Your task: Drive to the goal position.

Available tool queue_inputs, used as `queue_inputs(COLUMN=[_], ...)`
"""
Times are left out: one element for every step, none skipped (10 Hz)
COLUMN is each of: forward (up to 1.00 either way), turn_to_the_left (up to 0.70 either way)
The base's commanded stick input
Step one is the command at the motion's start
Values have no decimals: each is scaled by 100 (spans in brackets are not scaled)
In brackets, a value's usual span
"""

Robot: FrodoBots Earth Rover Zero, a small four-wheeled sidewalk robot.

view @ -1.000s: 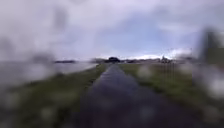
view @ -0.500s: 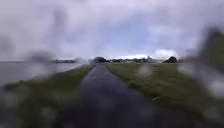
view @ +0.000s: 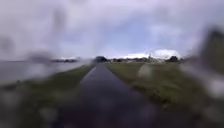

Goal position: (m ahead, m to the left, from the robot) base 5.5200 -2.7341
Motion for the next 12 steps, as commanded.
queue_inputs(forward=[70, 70, 70, 70, 70, 70, 70, 70, 70, 70, 70, 70], turn_to_the_left=[0, 0, 0, 0, 0, 0, 0, 0, 0, 0, 0, 0])
